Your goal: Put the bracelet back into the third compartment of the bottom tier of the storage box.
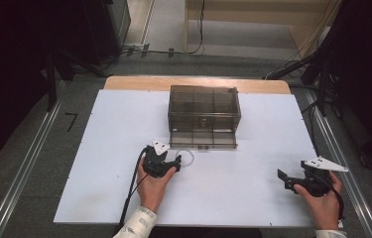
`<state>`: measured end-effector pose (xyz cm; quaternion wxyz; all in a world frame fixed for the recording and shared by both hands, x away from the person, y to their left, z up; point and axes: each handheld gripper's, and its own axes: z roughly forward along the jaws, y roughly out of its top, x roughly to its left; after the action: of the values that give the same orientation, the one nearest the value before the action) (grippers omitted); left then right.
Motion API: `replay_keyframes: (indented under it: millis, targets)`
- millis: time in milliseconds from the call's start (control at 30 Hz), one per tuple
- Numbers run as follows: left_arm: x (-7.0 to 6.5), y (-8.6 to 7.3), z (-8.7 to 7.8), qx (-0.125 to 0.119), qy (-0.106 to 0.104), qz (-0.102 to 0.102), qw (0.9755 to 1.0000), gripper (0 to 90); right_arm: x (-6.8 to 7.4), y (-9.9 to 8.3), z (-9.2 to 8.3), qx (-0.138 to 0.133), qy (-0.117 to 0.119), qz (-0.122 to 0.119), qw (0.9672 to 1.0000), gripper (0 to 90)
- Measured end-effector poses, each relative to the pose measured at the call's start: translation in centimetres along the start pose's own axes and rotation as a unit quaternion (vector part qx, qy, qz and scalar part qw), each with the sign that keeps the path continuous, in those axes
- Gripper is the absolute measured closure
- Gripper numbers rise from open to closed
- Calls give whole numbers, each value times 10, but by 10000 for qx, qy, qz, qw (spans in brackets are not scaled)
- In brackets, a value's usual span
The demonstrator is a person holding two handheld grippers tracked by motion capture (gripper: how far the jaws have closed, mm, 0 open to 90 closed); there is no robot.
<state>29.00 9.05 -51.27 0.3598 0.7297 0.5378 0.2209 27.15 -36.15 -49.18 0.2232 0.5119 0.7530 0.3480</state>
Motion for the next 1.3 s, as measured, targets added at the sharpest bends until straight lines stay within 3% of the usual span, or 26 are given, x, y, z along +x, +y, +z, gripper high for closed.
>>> replay_keyframes:
  millis: [433, 633, 1300]
  targets:
    - [-8, 4, 5, 75, 350, 204, 9992, 384, 0, 0, 1, -2, -8, -20, 10000, 33]
    - [-13, 6, 7, 46, 332, 264, 9991, 513, 0, 0, 1, 0, -8, -35, 10000, 33]
    - [-15, 6, 9, 18, 170, 278, 9995, 706, 1, 1, 1, 15, -9, -10, 10000, 33]
